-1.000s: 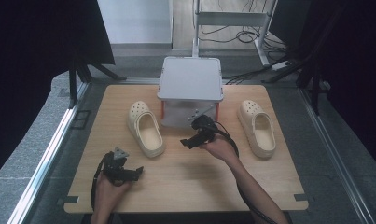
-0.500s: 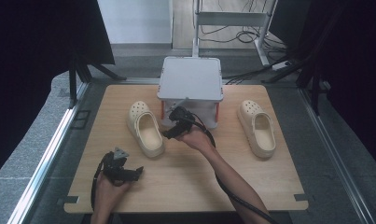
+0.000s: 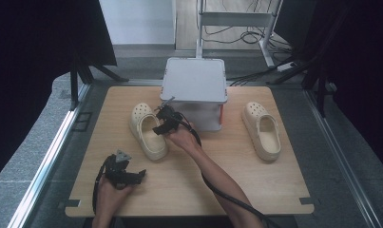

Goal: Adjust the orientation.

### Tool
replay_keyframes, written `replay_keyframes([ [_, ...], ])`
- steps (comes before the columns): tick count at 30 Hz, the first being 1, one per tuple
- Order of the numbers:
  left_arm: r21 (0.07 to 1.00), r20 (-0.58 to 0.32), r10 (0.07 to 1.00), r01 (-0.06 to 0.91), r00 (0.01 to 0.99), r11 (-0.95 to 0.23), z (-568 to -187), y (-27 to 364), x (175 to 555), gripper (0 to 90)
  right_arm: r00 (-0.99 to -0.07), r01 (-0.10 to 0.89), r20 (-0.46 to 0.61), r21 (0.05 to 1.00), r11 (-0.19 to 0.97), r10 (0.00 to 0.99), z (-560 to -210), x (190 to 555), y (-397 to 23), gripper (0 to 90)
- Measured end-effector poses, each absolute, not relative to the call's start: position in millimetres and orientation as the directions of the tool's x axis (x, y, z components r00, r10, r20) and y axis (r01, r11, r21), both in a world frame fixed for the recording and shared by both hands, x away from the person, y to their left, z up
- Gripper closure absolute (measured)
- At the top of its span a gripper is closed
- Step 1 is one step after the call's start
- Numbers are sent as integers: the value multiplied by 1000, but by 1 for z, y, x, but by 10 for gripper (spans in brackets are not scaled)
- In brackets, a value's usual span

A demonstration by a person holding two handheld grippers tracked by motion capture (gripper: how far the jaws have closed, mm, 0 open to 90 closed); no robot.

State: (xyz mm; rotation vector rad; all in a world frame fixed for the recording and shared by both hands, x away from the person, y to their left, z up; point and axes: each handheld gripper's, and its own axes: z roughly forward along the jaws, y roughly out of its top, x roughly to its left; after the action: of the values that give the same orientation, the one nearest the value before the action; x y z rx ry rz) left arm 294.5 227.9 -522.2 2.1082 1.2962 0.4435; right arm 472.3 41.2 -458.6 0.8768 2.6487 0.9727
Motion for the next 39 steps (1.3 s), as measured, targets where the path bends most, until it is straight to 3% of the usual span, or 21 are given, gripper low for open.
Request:
replay_keyframes([
  [6, 657, -34, 886, 679, 462, -329, -522, 228, 294, 0, -782, 509, 48, 626, 591, 622, -465, 481, 56, 497],
  [11, 657, -34, 886, 679, 462, -329, -522, 228, 294, 0, -768, 532, 54, 608, 590, 638, -468, 484, 62, 625],
  [12, 657, -34, 886, 679, 463, -329, -522, 228, 294, 0, -758, 542, 52, 605, 584, 650, -467, 485, 62, 683],
  [16, 657, -34, 886, 679, 463, -329, -522, 228, 294, 0, -741, 561, 49, 592, 578, 670, -465, 483, 61, 736],
  [39, 657, -34, 885, 678, 464, -330, -522, 228, 295, 0, -795, 543, 135, 593, 595, 591, -410, 445, 26, 768],
])
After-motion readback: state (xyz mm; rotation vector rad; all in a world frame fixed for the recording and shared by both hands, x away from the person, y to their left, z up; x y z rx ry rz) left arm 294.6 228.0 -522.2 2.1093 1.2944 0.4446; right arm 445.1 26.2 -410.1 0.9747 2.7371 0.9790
